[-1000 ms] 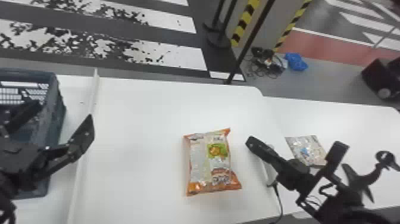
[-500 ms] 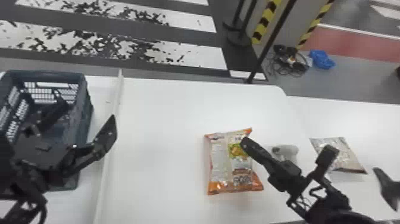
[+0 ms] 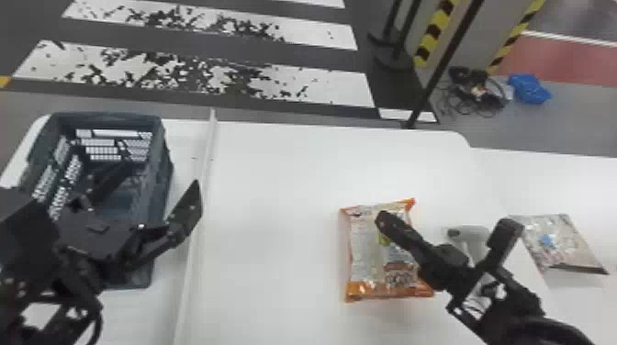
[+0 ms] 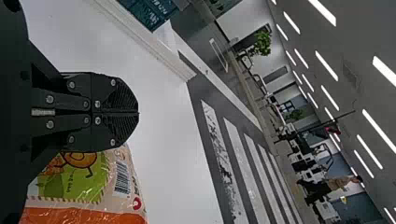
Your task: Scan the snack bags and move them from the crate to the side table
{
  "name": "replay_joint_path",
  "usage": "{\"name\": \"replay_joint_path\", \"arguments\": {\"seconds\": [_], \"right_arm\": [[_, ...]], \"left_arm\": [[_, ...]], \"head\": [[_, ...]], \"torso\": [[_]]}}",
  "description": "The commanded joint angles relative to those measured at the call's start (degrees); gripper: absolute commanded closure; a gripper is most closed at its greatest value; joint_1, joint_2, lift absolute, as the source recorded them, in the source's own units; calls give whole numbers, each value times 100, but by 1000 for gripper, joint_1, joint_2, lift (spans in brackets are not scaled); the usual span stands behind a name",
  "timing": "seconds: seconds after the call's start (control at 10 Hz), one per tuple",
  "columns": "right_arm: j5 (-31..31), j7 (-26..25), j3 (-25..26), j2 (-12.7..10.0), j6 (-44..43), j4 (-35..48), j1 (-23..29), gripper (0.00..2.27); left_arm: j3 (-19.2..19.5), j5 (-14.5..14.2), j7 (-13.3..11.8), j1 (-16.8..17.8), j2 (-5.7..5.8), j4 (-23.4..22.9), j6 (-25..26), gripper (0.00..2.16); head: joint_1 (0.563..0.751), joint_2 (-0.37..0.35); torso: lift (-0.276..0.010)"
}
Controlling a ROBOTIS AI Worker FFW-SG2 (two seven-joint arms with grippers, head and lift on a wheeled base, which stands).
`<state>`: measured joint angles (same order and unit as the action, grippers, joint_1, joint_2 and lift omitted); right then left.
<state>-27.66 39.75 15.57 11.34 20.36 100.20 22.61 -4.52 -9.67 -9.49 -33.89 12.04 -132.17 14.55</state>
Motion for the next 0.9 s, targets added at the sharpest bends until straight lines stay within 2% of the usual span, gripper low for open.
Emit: {"name": "replay_joint_path", "arguments": {"seconds": [0.0,0.3,0.8], "right_arm": [[6,16,-1,0,-19,-97,41,2236],[138,95,-37,53,-388,-624,-82,2236],[120,736,-72,352,-405,-1582,-521,2236]], "left_arm": [[13,-9,0,-3,-9,34,0,66],[22,-9,0,32,0,60,18,66],[57,-9,0,-21,-18,86,18,66]], "head": [[695,-169],[695,-176],[695,-185]], "torso": [[-87],[-87],[-87]]}}
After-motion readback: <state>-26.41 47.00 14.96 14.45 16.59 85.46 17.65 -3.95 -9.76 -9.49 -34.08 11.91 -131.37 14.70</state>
